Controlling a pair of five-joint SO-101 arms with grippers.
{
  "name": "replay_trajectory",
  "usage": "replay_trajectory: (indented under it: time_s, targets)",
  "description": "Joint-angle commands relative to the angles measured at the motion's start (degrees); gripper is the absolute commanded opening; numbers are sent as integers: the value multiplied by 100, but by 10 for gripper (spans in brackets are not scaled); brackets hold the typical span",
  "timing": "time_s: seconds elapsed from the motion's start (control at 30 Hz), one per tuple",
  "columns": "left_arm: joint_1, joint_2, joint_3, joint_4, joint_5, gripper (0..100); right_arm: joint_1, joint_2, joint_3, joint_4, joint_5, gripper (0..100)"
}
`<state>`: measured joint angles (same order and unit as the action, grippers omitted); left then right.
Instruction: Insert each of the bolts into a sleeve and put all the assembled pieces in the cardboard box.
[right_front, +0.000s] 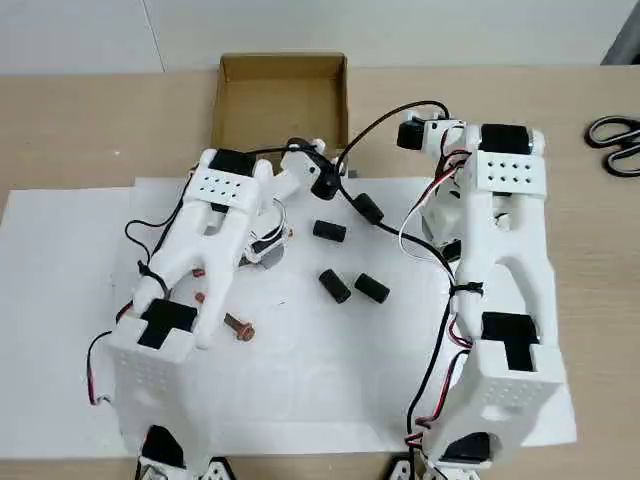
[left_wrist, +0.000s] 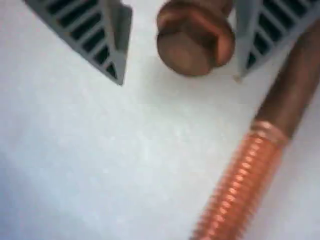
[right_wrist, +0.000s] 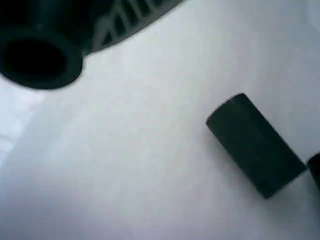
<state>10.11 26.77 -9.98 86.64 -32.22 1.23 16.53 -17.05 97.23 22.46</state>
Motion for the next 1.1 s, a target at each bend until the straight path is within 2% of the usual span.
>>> replay_trajectory:
  time_s: [0.0, 0.13, 0.4, 0.77, 1.07]
  targets:
    - [18, -114, -145, 316, -26, 141, -13, -321, -88, 110, -53, 9]
    - [-70, -114, -154, 598, -229, 141, -13, -321, -88, 110, -53, 9]
    - [-580, -88, -242, 615, -387, 141, -13, -321, -70, 110, -62, 9]
    - [-598, -26, -207, 598, -396, 140, -31, -374, 378, 57, -62, 11]
    - [-624, 738, -242, 519, -396, 137, -66, -374, 378, 57, -62, 11]
